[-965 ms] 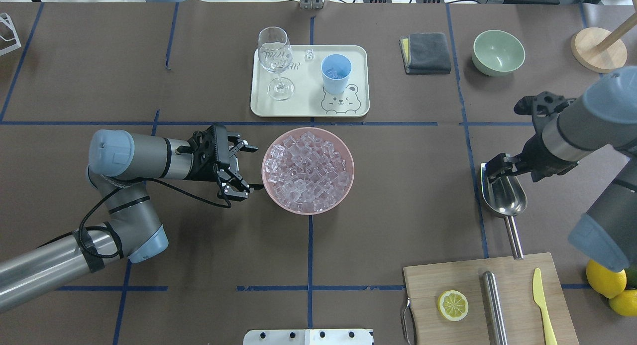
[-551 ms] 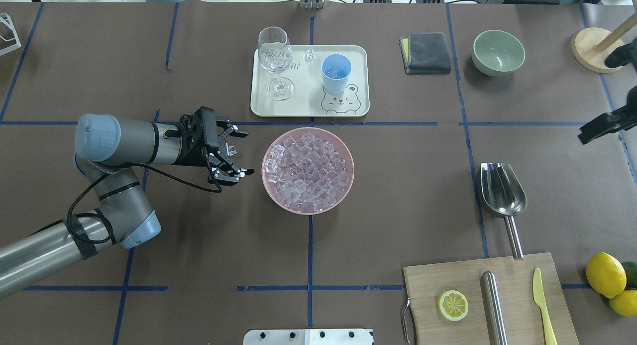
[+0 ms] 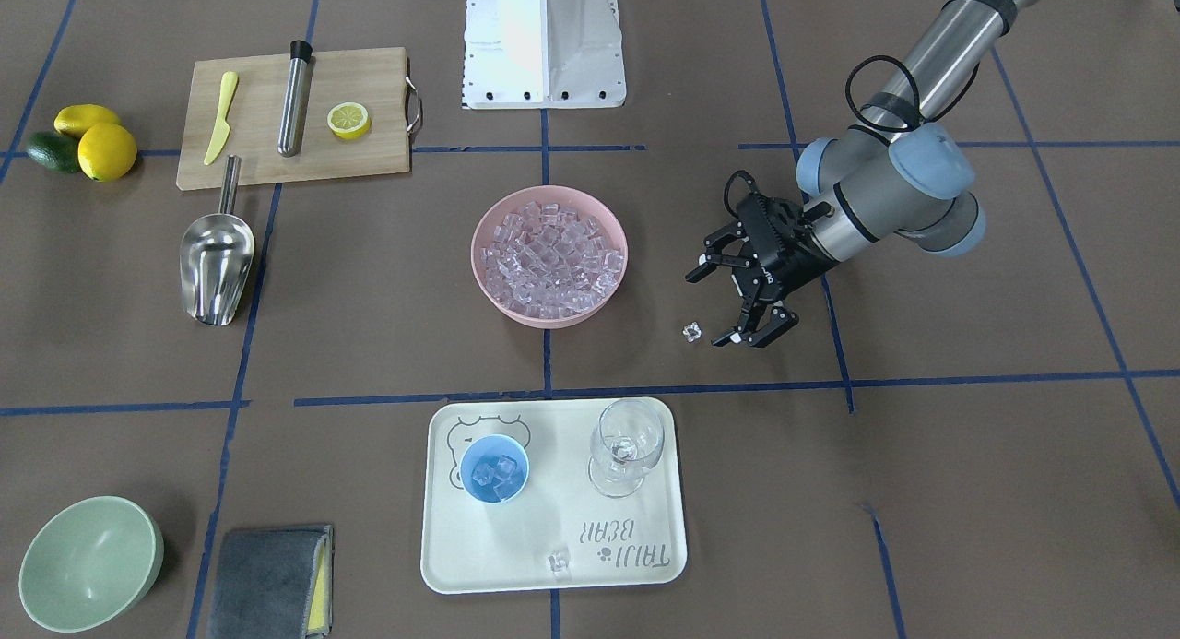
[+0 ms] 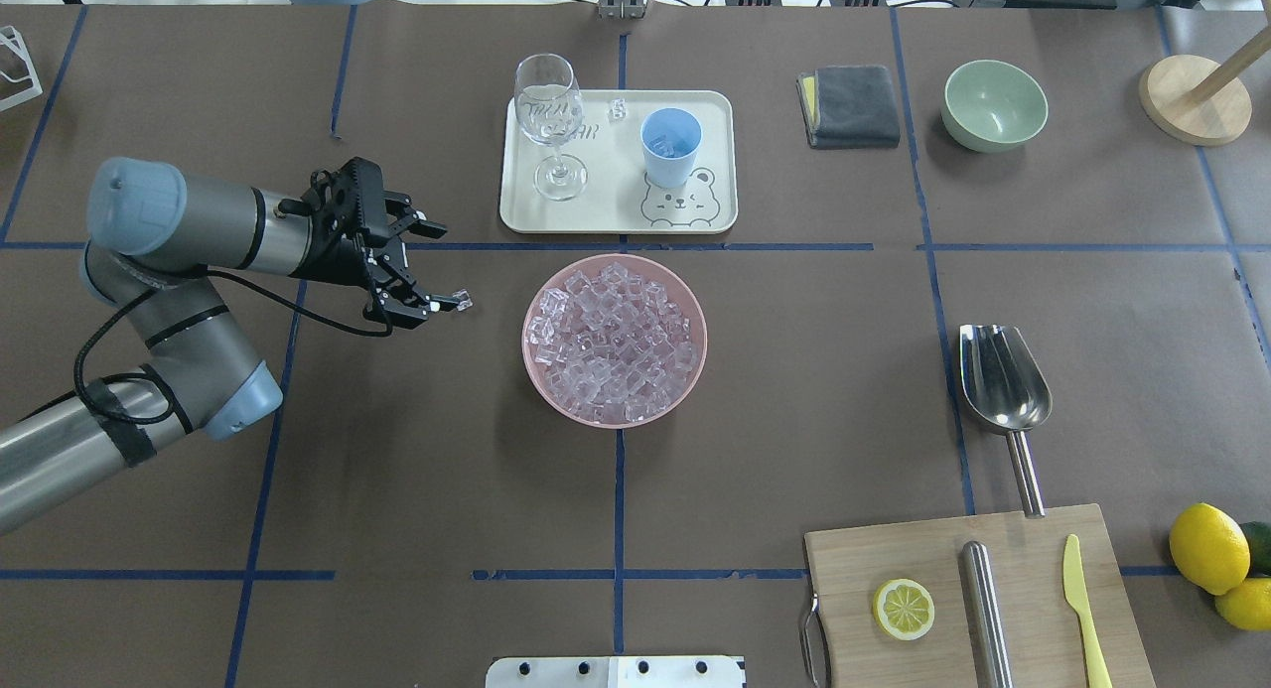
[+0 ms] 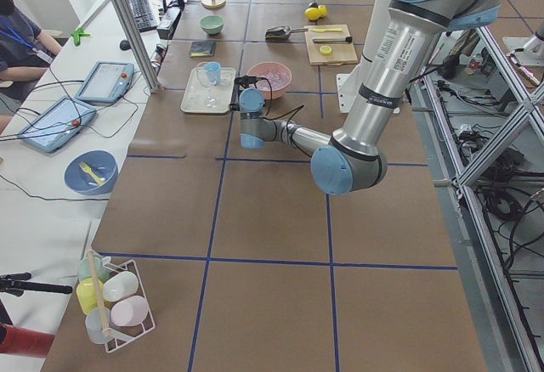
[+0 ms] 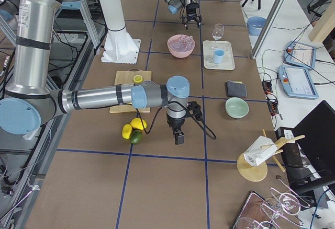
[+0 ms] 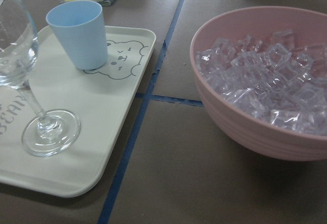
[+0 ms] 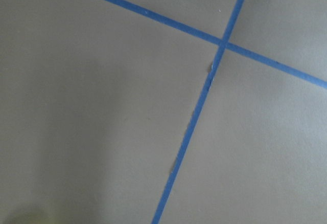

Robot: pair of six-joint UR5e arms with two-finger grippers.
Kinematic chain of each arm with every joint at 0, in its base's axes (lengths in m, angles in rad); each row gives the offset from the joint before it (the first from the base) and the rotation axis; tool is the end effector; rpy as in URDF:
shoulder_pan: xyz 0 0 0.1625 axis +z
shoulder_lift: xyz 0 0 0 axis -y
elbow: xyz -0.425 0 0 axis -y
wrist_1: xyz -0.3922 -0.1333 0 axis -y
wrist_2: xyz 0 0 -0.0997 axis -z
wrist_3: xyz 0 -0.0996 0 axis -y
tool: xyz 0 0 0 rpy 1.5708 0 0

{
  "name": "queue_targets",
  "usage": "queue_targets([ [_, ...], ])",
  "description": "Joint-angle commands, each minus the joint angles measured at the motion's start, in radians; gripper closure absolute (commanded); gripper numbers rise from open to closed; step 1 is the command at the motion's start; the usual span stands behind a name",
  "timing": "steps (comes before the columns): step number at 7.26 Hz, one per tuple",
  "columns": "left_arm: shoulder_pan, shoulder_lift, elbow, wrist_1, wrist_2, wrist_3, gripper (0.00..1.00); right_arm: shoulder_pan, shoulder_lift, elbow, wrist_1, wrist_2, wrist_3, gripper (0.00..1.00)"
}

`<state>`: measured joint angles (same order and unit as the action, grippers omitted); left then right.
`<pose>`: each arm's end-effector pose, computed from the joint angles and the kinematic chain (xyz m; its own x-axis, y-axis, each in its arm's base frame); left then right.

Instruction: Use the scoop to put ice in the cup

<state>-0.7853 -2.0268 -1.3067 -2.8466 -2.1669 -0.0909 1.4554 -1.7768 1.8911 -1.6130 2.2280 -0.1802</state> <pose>0.4151 -0.5245 0.3786 0.1960 0.9694 -0.1478 -0.0552 0.1614 0.9853 0.0250 -0.4135 0.6053 0.7481 -0.3103 0.5865 0.2530 0.9506 0.1801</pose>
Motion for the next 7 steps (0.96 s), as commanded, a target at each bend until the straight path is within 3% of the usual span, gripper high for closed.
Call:
queue_targets([
  [1,-0.128,0.05,-0.079,0.227,-0.085,0.0,0.0,0.06,-0.029,-0.05,0.002,0.045,-0.018,0.0],
  [4,-0.349,0.136,-0.175,0.549,-0.134,0.008,0.0,0.063,-0.029,-0.052,0.002,0.064,-0.013,0.0],
  [5,-0.474,0.157,-0.189,0.653,-0.181,0.011,0.0,0.063,-0.029,-0.052,0.002,0.064,-0.012,0.0],
  [6,-0.53,0.19,-0.181,0.683,-0.183,0.052,0.0,0.063,-0.029,-0.052,0.002,0.064,-0.013,0.0],
  [7,-0.586,0.195,-0.18,0.791,-0.176,0.081,0.0,0.063,-0.03,-0.053,0.002,0.062,-0.013,0.0],
])
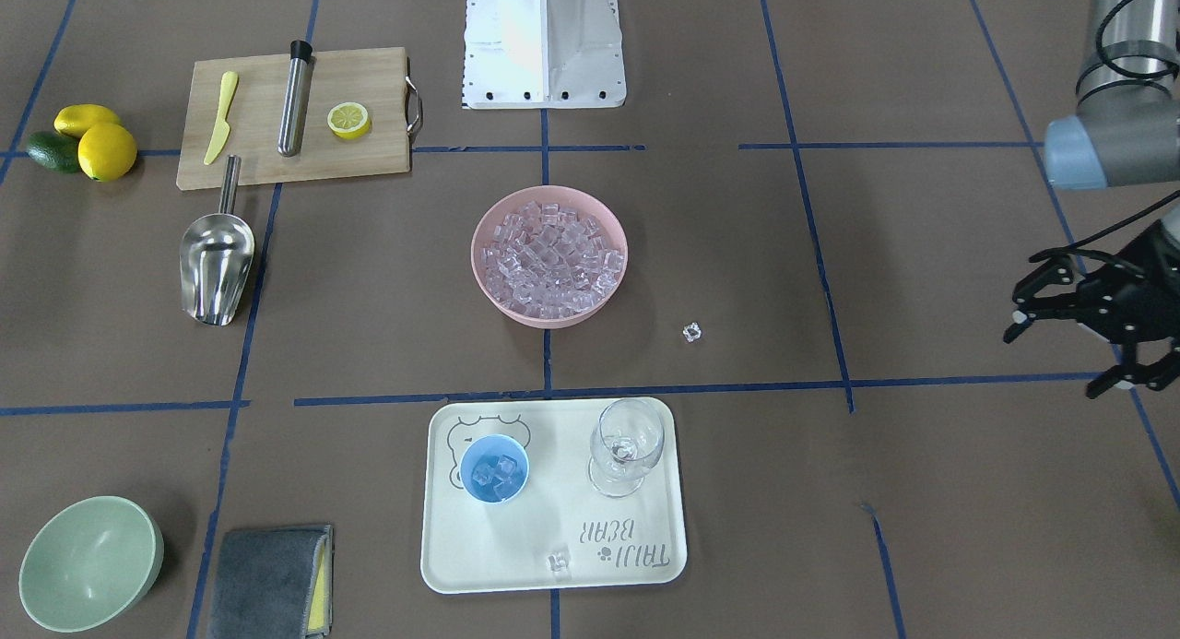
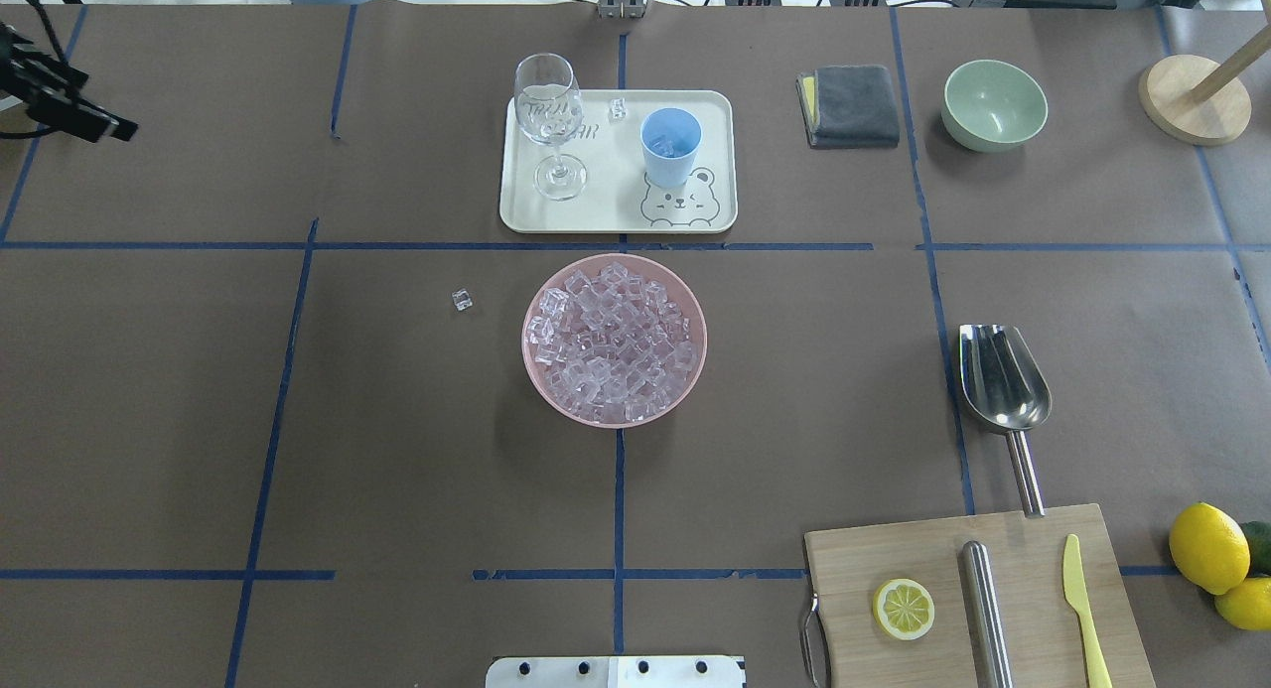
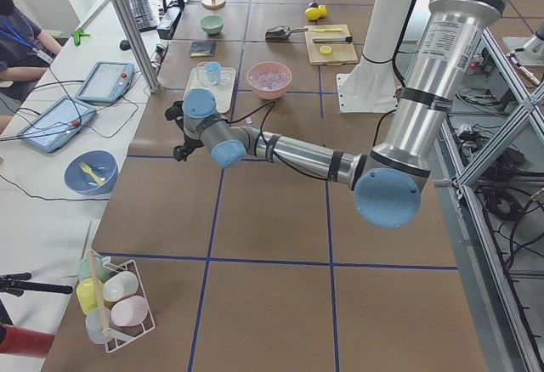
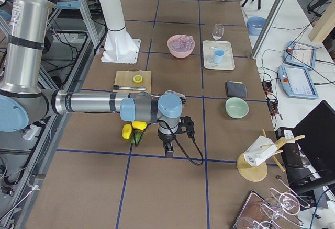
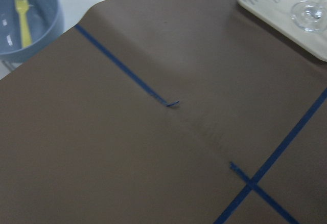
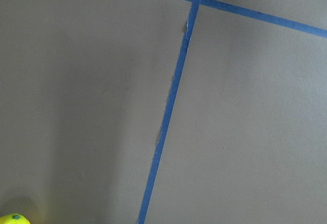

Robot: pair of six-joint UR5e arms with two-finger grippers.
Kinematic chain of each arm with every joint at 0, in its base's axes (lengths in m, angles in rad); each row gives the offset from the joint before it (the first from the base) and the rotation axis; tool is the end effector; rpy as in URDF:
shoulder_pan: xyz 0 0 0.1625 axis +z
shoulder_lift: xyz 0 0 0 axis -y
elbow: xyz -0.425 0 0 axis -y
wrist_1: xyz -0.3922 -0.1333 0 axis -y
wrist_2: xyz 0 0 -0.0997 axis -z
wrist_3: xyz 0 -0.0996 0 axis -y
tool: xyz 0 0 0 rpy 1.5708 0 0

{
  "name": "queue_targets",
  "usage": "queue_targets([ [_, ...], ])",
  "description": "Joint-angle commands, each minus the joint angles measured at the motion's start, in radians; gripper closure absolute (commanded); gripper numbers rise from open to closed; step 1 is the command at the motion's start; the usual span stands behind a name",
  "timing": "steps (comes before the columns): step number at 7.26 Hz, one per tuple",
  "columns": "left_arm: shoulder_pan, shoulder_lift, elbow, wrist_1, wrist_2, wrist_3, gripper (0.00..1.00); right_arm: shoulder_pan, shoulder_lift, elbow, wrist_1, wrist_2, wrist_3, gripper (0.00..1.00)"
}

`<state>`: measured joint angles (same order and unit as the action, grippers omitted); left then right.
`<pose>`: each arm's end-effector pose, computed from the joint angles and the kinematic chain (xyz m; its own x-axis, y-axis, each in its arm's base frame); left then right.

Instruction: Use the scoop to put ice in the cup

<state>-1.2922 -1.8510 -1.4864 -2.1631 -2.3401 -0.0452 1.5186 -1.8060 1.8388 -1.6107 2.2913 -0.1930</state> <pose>0.1099 -0.6169 0.4744 0.5633 0.6404 -0.5221 -0.1686 0.7077 0.6861 0.0470 -0.3951 0.6385 0.7267 -0.2254 0.6489 0.1952 0.9734 0.1196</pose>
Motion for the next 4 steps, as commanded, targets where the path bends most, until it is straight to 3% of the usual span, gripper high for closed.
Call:
queue_targets([
  [1,-0.14,0.015,-0.002,0.282,0.027,0.039,0.0,0.0,-0.004,-0.001,0.0,-0.001,-0.002,0.0],
  [2,-0.171,0.01,-0.002,0.364,0.094,0.039,0.0,0.0,-0.006,0.0,0.0,-0.001,0.0,0.0],
  [4,-0.217,0.024,0.023,0.472,0.107,0.033,0.0,0.049,0.008,0.003,-0.005,0.029,0.035,0.0],
])
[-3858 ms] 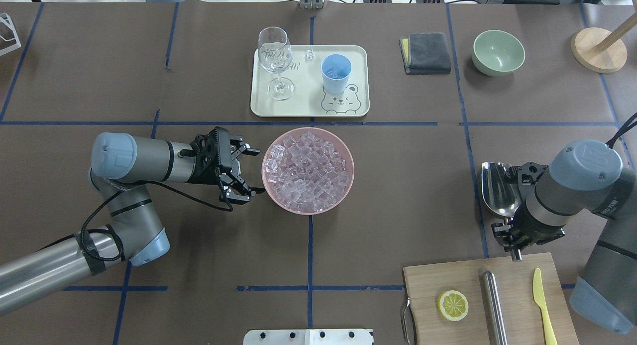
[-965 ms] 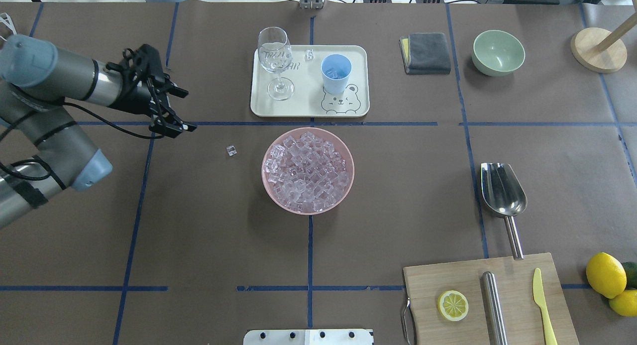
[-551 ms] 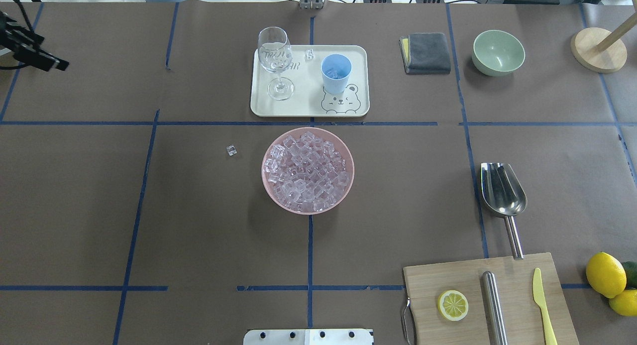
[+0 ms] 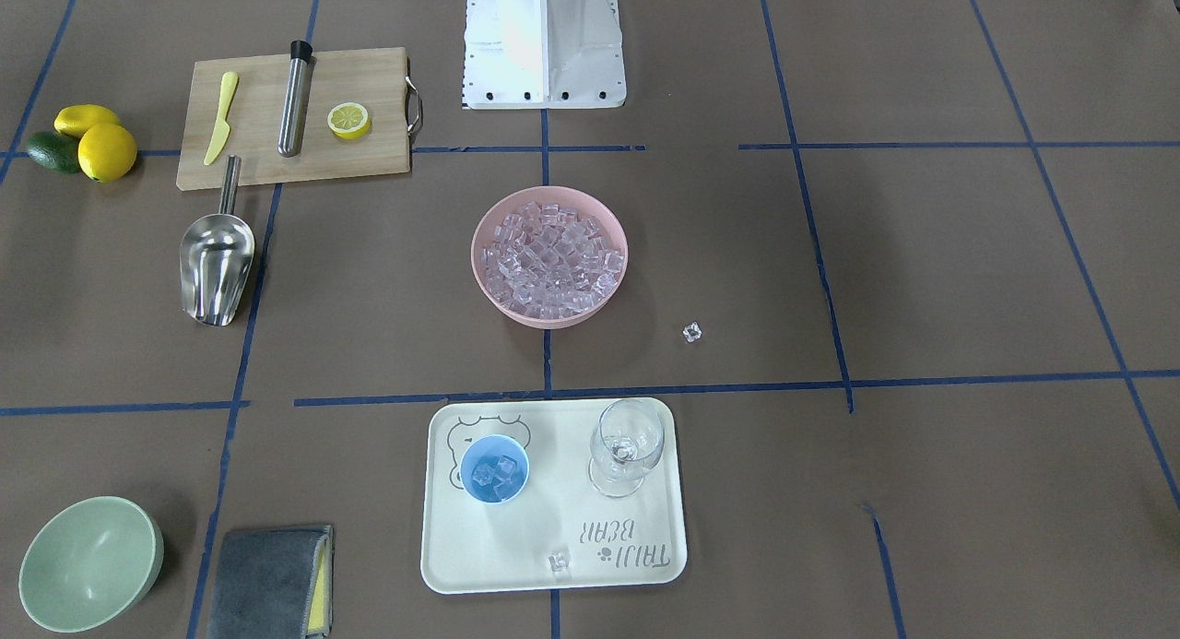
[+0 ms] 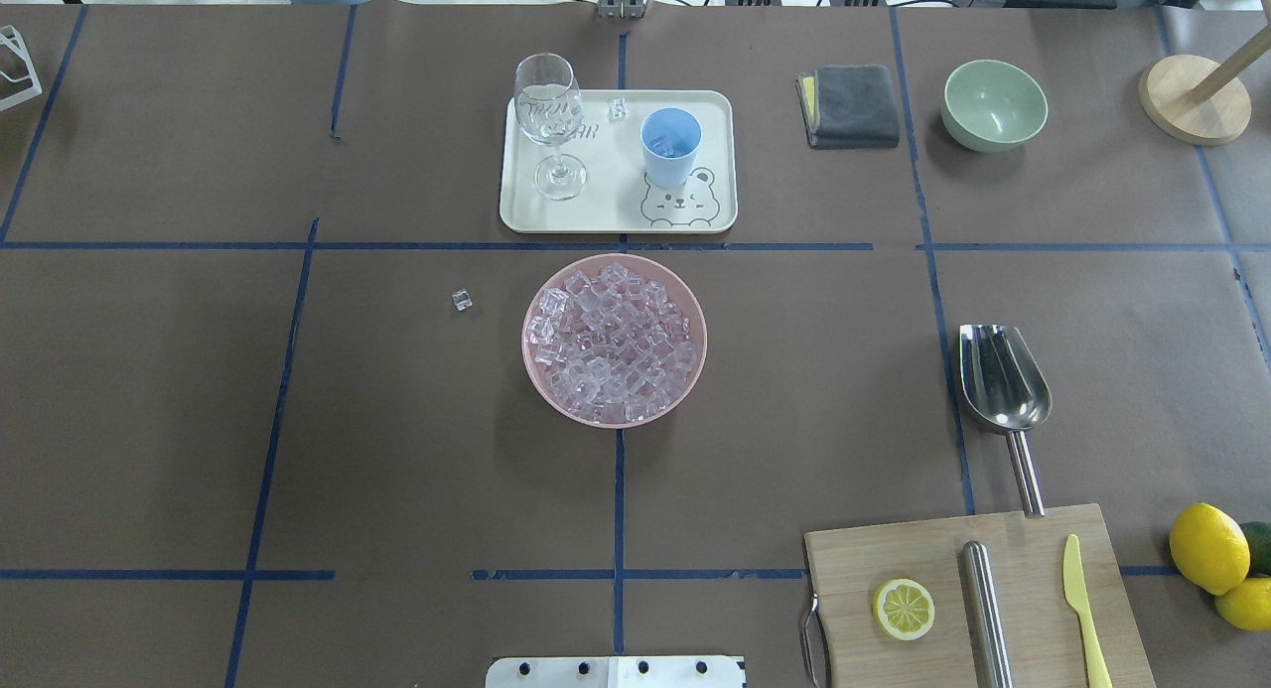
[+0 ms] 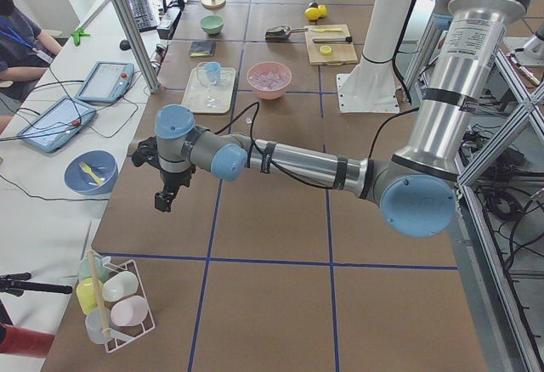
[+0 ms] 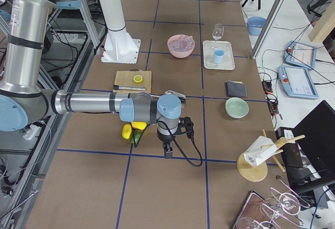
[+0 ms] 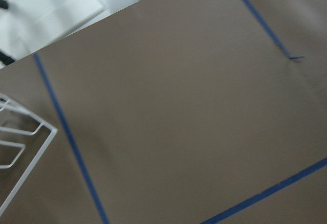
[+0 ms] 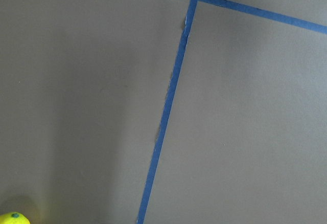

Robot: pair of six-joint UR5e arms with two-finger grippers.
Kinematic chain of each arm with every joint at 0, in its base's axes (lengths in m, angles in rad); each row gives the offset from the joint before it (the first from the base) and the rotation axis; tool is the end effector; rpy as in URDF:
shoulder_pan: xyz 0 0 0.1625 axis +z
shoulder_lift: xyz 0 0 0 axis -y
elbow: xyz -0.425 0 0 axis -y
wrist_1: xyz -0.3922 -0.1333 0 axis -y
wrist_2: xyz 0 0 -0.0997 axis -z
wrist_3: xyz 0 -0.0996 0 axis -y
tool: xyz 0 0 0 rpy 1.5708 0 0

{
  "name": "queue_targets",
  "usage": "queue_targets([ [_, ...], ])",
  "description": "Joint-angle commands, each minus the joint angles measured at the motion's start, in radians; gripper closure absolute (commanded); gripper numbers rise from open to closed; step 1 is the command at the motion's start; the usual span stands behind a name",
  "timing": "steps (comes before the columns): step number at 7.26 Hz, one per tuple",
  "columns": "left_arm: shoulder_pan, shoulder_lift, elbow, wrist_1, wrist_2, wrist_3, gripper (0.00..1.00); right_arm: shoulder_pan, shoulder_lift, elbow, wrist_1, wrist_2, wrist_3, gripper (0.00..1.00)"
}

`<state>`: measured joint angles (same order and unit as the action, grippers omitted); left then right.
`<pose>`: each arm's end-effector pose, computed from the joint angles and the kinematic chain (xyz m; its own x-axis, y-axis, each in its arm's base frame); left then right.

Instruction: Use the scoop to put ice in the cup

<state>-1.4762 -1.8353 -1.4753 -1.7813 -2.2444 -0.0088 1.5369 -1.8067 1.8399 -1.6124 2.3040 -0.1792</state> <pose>-0.0124 -0.6231 0.5421 0.7570 0.2957 -0.5827 -0.0811 0.9273 0.3654 0.0533 -0.3938 0.6376 0.7249 -0.1974 0.6600 0.1657 0.9799 0.1110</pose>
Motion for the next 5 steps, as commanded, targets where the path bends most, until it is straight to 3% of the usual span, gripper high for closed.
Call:
queue_targets([
  [1,-0.07,0.033,0.012,0.167,-0.004,-0.005,0.0,0.04,0.012,-0.001,-0.004,0.017,0.021,0.0],
  [5,-0.118,0.187,-0.006,0.165,-0.106,0.001,0.0,0.04,-0.012,0.002,-0.003,0.009,0.018,0.0],
])
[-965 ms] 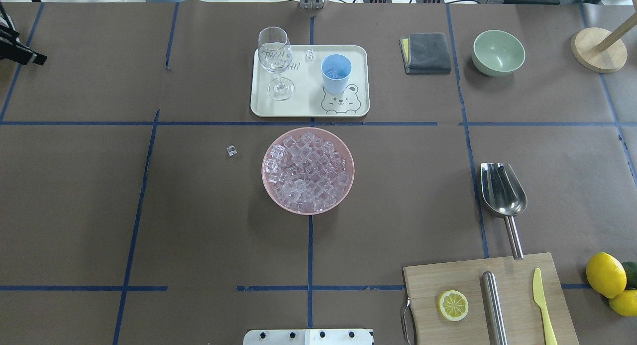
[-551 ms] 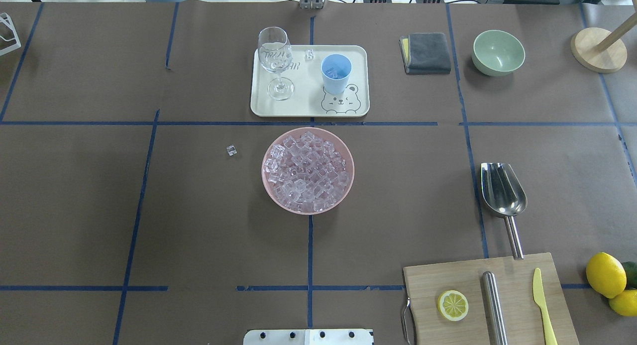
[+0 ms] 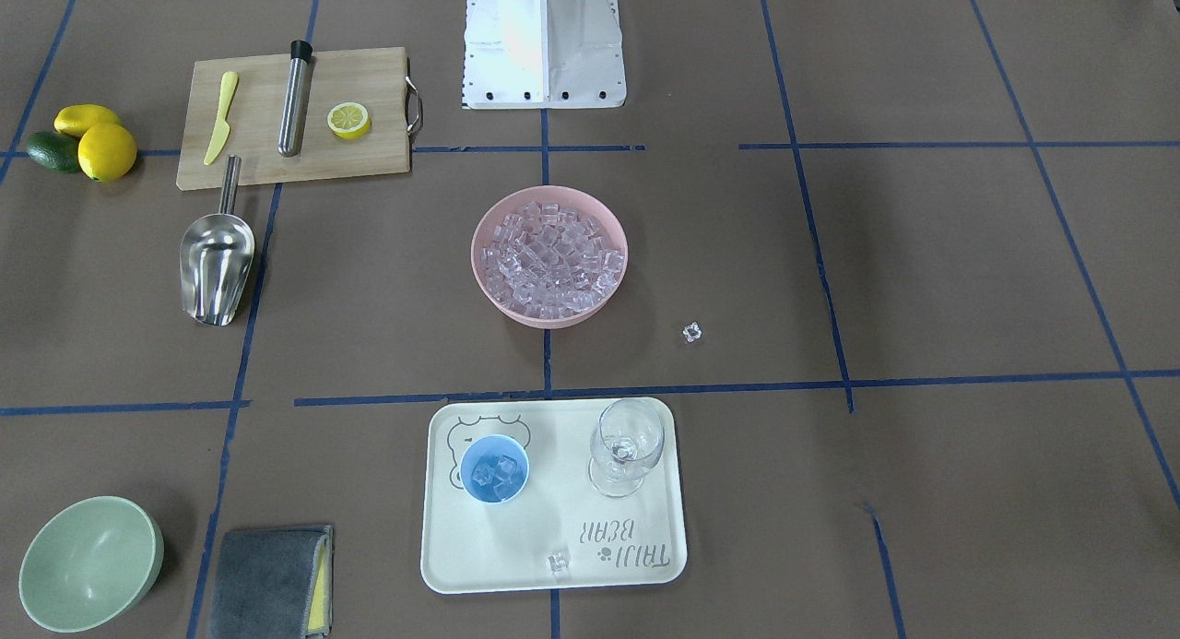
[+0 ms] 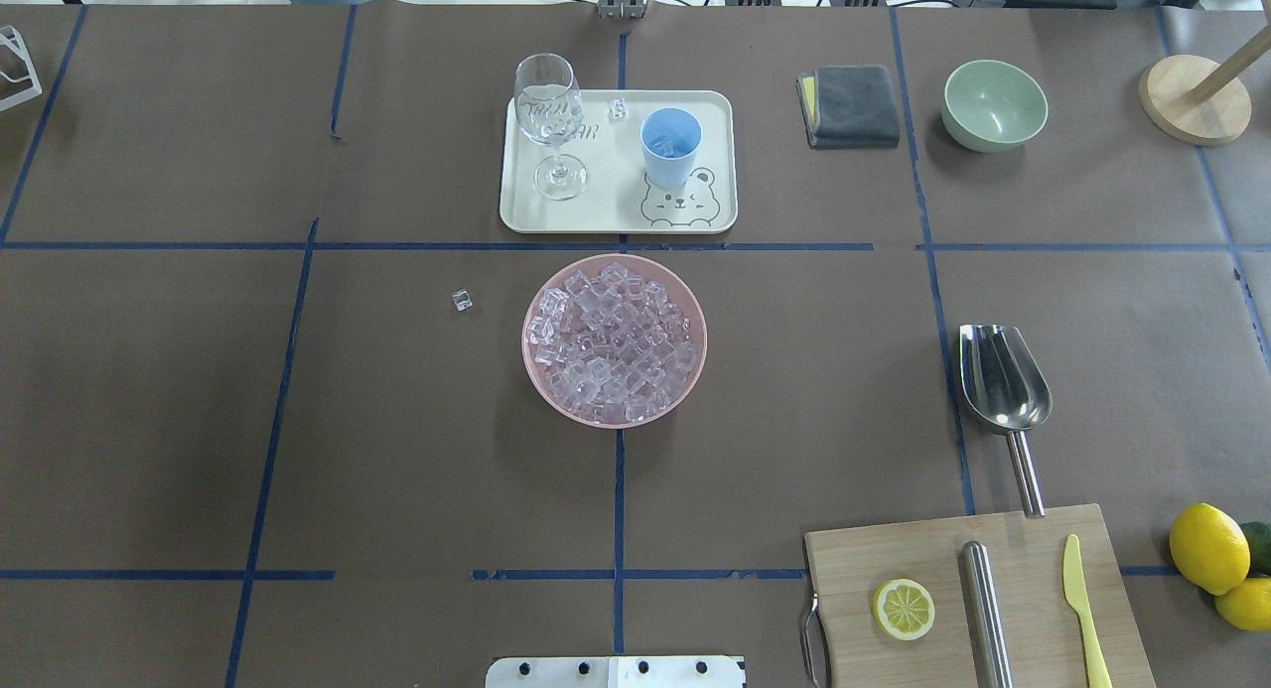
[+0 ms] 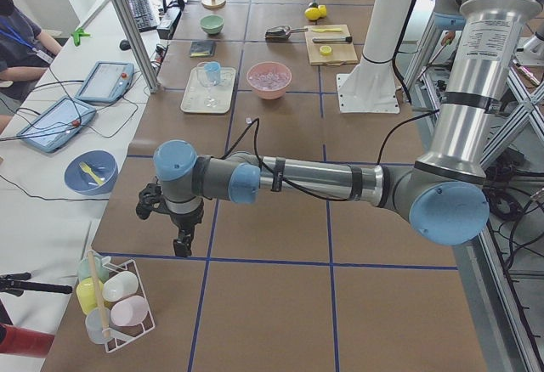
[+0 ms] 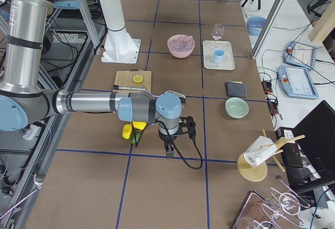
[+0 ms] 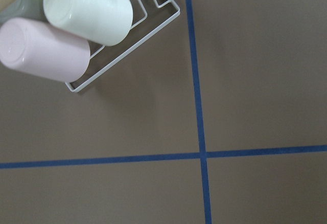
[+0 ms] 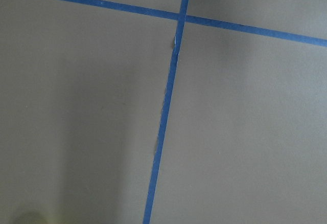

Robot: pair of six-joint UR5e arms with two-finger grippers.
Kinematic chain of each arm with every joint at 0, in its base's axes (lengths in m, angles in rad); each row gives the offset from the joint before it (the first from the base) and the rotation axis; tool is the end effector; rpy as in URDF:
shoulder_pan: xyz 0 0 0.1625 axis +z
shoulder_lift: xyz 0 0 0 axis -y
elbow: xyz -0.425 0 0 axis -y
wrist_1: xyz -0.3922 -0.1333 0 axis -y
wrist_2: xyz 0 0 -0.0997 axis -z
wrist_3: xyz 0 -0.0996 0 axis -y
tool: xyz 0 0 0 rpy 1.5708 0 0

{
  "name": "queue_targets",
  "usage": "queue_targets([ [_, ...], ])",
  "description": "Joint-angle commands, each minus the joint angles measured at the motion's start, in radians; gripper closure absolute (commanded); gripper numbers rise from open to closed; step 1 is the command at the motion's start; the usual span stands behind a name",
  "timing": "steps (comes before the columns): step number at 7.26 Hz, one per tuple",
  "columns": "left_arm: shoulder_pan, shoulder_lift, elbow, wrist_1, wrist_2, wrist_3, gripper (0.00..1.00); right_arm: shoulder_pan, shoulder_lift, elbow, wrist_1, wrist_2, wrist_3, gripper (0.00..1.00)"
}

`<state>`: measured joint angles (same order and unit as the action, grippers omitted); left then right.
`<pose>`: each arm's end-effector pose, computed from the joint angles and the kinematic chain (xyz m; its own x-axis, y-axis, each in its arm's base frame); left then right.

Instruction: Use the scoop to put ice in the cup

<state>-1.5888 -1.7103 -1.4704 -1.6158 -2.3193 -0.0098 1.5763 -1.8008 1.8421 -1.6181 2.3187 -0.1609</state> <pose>-0.0755 -0.5552 0.6324 0.7334 0.0342 -0.6789 0.0251 0.9967 0.0774 0.0677 -0.3939 0.6337 0.7245 -0.1522 0.6723 0.1120 0.9884 0.1030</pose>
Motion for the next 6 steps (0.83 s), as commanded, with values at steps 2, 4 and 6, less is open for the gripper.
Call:
queue_targets([
  [2,-0.011,0.041,-0.04,0.01,-0.032,-0.002,0.0,0.001,-0.016,0.0,0.009,-0.005,-0.014,0.0],
  [4,-0.022,0.057,-0.109,0.071,-0.029,-0.004,0.0,0.001,-0.019,0.018,0.009,0.004,-0.011,0.0],
  [6,-0.02,0.057,-0.116,0.07,-0.032,-0.004,0.0,0.001,-0.015,0.019,0.01,0.001,-0.009,0.0],
])
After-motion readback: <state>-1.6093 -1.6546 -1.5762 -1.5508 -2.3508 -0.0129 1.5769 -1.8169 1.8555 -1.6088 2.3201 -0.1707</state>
